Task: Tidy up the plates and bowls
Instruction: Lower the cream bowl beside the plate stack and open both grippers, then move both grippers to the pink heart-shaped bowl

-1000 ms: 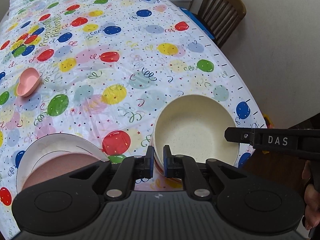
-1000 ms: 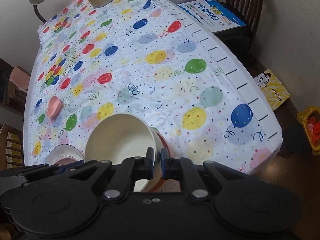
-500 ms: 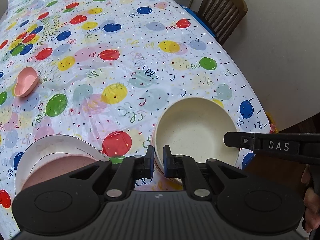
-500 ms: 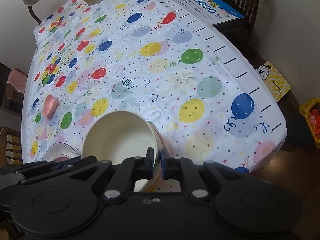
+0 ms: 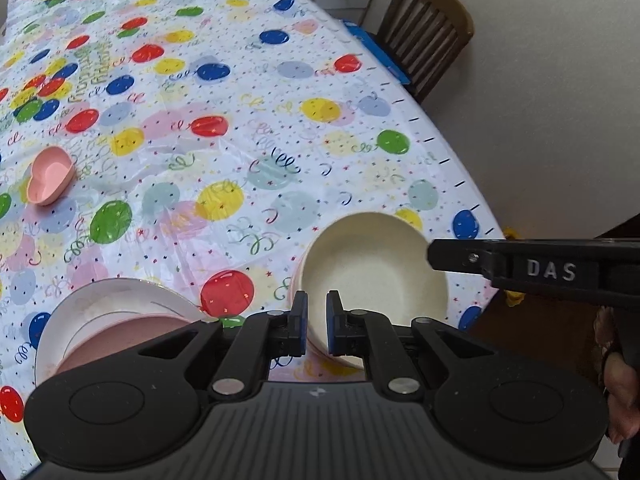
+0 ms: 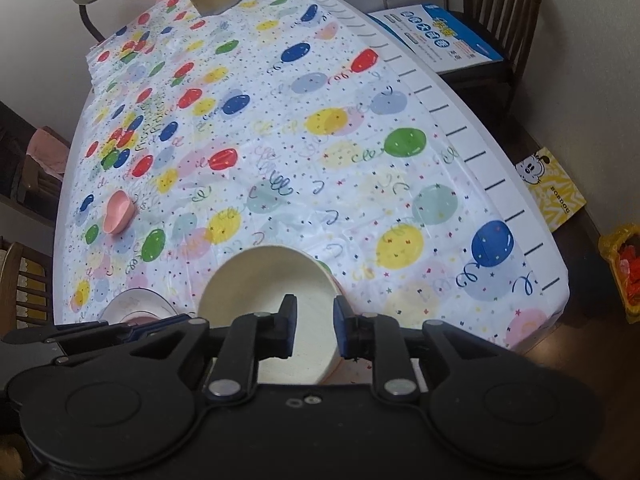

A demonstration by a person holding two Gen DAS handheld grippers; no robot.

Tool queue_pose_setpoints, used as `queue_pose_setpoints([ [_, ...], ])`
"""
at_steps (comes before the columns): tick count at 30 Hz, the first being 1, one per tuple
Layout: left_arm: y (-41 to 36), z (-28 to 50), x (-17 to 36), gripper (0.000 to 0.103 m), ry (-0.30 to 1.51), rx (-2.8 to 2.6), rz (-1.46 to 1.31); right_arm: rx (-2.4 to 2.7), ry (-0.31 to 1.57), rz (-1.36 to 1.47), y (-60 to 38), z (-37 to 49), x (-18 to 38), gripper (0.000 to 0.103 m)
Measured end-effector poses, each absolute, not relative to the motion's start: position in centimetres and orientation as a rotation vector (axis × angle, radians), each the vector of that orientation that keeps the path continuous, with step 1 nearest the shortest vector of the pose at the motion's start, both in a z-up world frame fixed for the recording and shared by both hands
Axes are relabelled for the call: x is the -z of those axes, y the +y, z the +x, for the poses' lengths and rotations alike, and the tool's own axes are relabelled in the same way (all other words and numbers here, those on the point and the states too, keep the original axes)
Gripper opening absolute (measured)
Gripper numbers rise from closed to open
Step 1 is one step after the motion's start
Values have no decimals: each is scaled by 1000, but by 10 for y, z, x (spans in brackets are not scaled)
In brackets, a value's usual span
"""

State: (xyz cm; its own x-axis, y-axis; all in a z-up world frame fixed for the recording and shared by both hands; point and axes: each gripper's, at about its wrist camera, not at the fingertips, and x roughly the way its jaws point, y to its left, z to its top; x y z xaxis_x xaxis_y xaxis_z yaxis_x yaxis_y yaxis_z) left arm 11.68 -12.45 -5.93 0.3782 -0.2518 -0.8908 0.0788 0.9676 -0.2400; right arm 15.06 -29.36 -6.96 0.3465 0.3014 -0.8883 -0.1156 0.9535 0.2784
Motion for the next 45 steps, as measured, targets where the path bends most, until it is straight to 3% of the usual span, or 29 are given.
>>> queue_pose_setpoints([
  [20, -34, 90, -5, 13, 948, 77, -251, -467, 1043, 57, -212, 147, 3, 45],
  [23, -19, 86, -10, 29, 923, 43, -255, -496, 1017, 36, -196, 146, -6, 52],
  [25, -10, 84, -13, 61, 901, 14, -253, -512, 998, 24, -186, 146, -12, 60],
  [26, -6, 83, -14, 65, 884, -1, -247, -519, 989, 17, -181, 146, -15, 62],
  [29, 7, 85, -17, 66, 869, -25, -242, -542, 976, 0, -166, 149, -20, 65],
  [33, 26, 95, -14, 75, 867, -67, -251, -552, 960, -23, -148, 157, -21, 80],
  [36, 41, 104, -7, 75, 862, -121, -260, -550, 953, -36, -135, 168, -17, 89],
  [45, 93, 143, 14, 75, 887, -262, -324, -571, 997, -65, -97, 218, 3, 90],
])
